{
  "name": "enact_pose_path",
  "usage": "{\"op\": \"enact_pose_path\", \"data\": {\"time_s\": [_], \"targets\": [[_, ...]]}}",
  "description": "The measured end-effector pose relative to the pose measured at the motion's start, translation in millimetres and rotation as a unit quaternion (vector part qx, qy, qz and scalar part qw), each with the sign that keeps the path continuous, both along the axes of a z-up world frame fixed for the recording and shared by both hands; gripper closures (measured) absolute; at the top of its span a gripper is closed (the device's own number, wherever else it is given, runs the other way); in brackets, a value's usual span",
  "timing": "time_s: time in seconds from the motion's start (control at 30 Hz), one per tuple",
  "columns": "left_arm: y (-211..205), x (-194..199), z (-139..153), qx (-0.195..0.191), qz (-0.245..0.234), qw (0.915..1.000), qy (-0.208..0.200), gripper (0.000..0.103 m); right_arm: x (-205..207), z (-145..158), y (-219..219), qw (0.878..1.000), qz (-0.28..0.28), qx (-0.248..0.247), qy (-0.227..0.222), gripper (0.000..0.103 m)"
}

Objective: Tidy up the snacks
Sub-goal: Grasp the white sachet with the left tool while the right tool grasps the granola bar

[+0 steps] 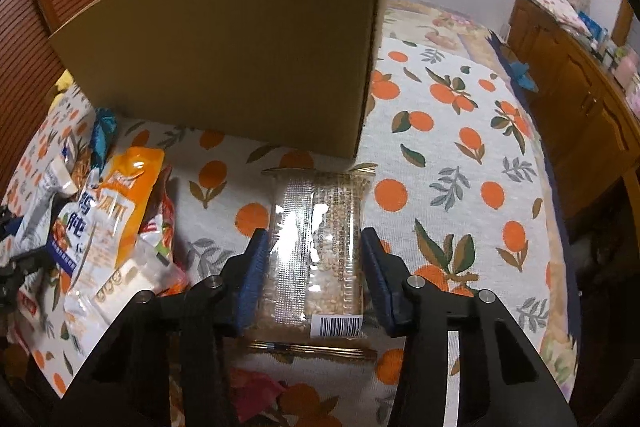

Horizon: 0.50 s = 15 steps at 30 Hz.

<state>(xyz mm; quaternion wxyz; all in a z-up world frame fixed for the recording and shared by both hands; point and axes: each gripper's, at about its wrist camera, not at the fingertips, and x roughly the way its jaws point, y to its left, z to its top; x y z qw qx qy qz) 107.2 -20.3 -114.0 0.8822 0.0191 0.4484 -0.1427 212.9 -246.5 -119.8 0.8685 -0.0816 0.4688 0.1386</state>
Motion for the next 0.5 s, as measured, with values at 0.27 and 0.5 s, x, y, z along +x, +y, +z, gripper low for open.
{"op": "enact_pose_path", "data": {"time_s": [0.27, 0.5], "targets": [[4, -7, 17, -0.010, -0.003, 0.9998, -0.018, 0.059, -12, 5, -7, 1.000, 0.001, 0.012, -0.009, 0.060], [-1, -14, 45, -0.019, -0.015, 0.9985, -0.049, 0.058, -30, 19, -15, 0.999, 0.000, 0.035, -0.025, 0.060]]}}
